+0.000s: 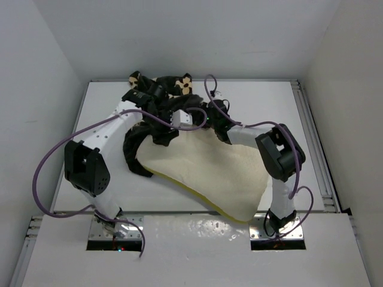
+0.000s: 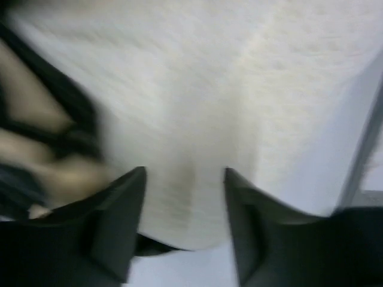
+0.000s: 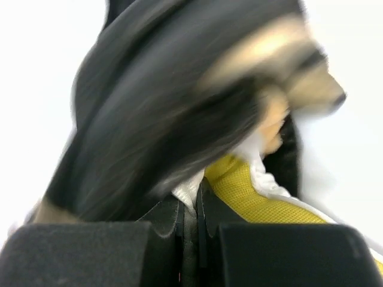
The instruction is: Put the pillow into the pillowcase
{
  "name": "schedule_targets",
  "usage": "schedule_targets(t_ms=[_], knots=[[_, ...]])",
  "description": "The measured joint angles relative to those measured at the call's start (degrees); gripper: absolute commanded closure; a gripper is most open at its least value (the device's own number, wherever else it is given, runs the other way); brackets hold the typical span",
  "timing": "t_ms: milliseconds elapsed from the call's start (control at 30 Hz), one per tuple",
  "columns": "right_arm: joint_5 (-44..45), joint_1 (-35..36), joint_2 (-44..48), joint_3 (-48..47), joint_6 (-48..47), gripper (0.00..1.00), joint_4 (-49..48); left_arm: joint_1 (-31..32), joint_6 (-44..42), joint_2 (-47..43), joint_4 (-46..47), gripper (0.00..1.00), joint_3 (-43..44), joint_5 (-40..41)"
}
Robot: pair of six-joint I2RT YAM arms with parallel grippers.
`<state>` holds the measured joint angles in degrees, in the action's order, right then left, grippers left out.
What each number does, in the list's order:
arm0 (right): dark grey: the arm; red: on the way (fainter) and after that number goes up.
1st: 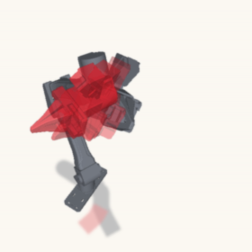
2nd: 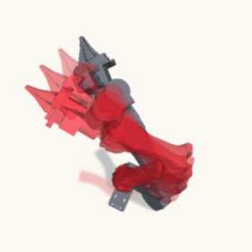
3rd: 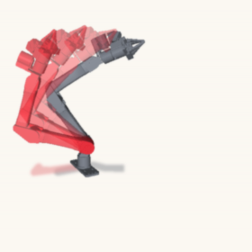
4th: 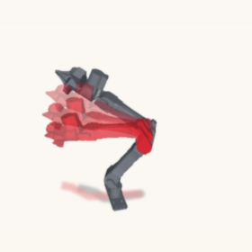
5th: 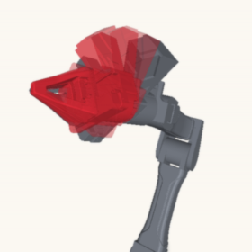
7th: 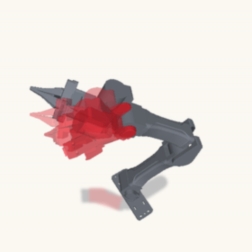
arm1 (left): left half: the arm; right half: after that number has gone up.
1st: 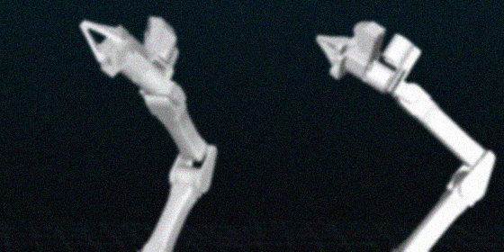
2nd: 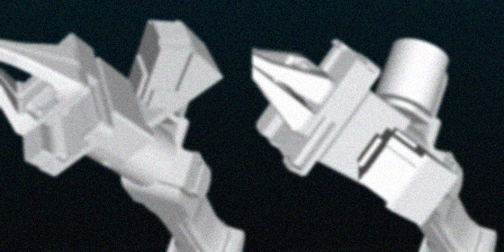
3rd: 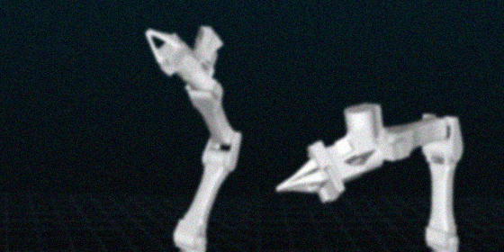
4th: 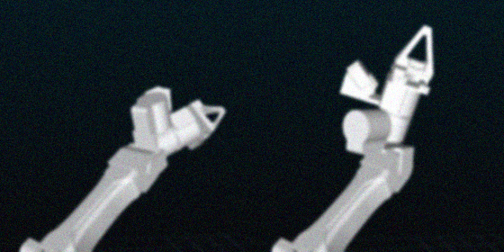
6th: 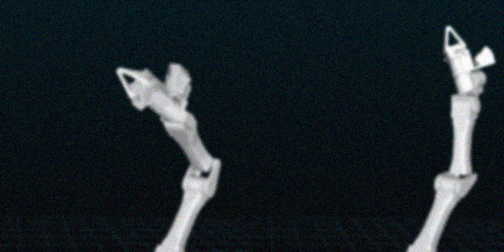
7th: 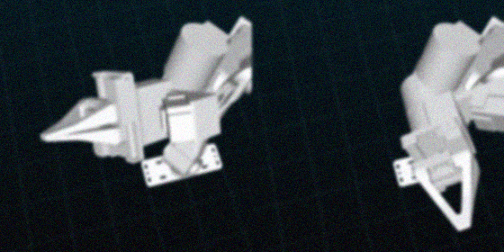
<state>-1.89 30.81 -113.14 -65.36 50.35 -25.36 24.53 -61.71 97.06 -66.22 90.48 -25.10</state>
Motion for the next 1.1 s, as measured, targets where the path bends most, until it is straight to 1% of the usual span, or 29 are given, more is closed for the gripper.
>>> schedule_targets(t_ms=[33,67,100,133,167,267,367,400,433,467,500,567,600,633,667,700,733,767,833,900,1000,1100], knots=[[1.1,-0.7,0.0,0.0,0.0,0.92,0.2,-0.3,0.3,0.3,-0.9,0.26,0.0,-0.2],[1.9,-1.9,-0.2,-0.3,-0.3,0.74,0.5,-0.6,1.6,0.5,-1.8,0.01,0.0,-0.3],[1.5,-3.2,-0.9,-1.0,-0.8,0.32,0.7,-1.0,3.2,1.1,-1.9,0.0,0.2,-0.4],[0.8,-4.7,-1.9,-2.3,-1.3,0.1,1.0,-1.4,5.0,1.7,-1.9,0.0,0.6,-0.5],[-0.1,-5.9,-3.0,-3.7,-2.1,0.01,1.0,-2.0,7.3,2.6,-1.5,0.0,1.3,-0.6],[-3.7,-9.2,-3.4,-5.1,-4.9,0.01,0.9,-6.7,14.3,3.9,1.8,0.0,3.5,-1.3],[-7.2,-10.6,-0.6,-2.3,-9.2,0.01,0.8,-16.0,20.9,2.5,8.4,0.0,2.8,-1.1],[-8.1,-10.7,1.0,-1.4,-11.0,0.04,2.0,-18.8,22.3,1.6,11.0,0.03,1.4,-0.3],[-9.0,-10.6,2.6,-0.9,-12.8,0.34,3.5,-21.9,23.5,0.1,13.6,0.49,-1.1,1.2],[-9.6,-10.4,4.2,-0.8,-14.8,0.77,4.9,-23.3,24.6,-0.5,14.9,0.86,-2.4,2.8],[-10.4,-10.3,5.9,-0.8,-16.7,1.0,6.3,-25.6,25.1,-1.8,15.7,1.0,-5.8,4.2],[-10.5,-9.9,9.5,-0.9,-19.0,1.0,9.5,-25.5,25.9,-2.1,17.2,1.0,-10.1,6.0],[-10.4,-9.6,11.2,-0.9,-20.2,0.97,11.0,-24.7,26.2,-1.5,17.6,0.95,-12.0,6.2],[-10.3,-9.0,12.9,-0.9,-21.6,0.82,12.4,-23.8,26.6,-0.7,17.9,0.74,-13.7,5.8],[-10.1,-8.7,14.4,-0.9,-22.9,0.32,13.9,-23.2,26.7,0.4,18.3,0.63,-14.9,5.1],[-9.7,-7.9,15.7,-1.1,-24.5,0.17,15.7,-22.8,27.0,1.2,18.8,0.53,-15.6,4.2],[-9.0,-6.7,16.8,-1.3,-26.8,0.06,17.6,-22.2,27.5,1.8,19.4,0.41,-16.4,3.3],[-8.4,-5.1,17.7,-1.5,-29.0,0.01,19.2,-21.9,27.8,2.1,20.5,0.38,-17.1,2.7],[-6.6,0.2,19.2,-1.6,-34.2,0.01,22.6,-21.5,28.8,2.0,23.0,0.36,-18.1,3.0],[-5.0,6.8,20.1,-0.7,-39.7,0.01,24.0,-21.5,29.7,1.8,27.0,0.37,-20.1,5.5],[-3.5,16.7,19.9,1.9,-45.2,0.01,24.9,-21.5,31.0,1.7,31.2,0.39,-23.4,9.7],[-1.4,22.6,17.1,2.5,-49.1,0.01,24.9,-22.4,32.1,1.9,32.5,0.39,-24.2,9.9]])
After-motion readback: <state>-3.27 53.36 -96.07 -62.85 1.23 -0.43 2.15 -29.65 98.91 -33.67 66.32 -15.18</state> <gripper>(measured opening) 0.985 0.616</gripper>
